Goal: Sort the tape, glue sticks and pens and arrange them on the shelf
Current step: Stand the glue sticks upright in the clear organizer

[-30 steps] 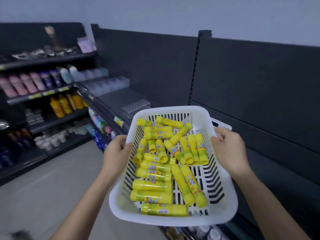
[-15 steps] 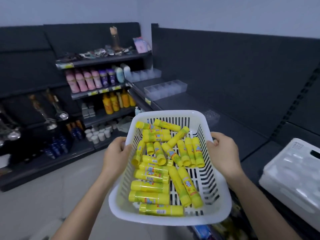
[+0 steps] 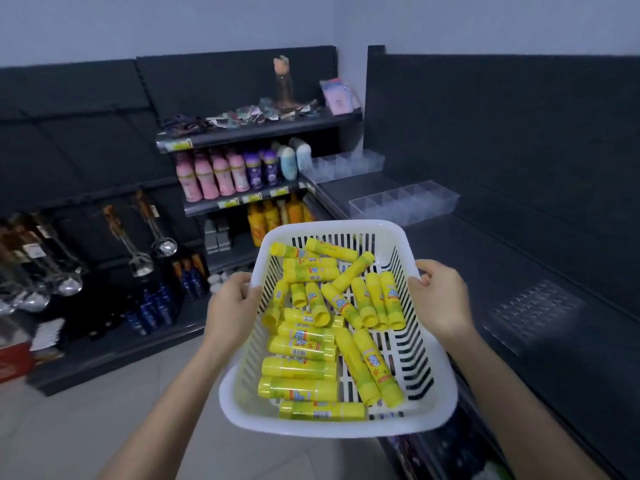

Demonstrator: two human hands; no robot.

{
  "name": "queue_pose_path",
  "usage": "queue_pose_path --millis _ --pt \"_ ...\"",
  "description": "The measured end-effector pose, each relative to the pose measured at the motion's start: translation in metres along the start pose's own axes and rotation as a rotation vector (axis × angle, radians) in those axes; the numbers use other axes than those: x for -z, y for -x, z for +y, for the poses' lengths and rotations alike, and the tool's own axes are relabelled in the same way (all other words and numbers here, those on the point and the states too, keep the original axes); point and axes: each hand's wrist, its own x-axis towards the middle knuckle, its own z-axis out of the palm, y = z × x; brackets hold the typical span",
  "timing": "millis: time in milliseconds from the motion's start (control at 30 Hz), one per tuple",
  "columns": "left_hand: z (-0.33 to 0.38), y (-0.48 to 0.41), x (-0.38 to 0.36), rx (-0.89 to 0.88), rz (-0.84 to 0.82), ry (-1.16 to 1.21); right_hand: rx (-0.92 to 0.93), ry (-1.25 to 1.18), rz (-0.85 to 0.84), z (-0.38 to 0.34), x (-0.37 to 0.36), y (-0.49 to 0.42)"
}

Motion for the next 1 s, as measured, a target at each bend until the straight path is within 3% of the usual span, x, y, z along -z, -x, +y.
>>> queue_pose_path --millis 333,733,1000 --pt "-0.025 -0.187 -0.018 -0.03 0.035 -0.017 0.034 -0.043 -0.021 -0.04 -0.095 -0.154" --pt "-0.048 -0.428 -0.072 -0.242 -0.209 -0.061 -0.134 0.015 0.153 -0.054 -0.192 -0.302" --pt "-0.02 -0.569 -0.116 -0.467 -0.33 -0.071 -0.293 0.099 0.274 -0.071 -0.228 -0.369"
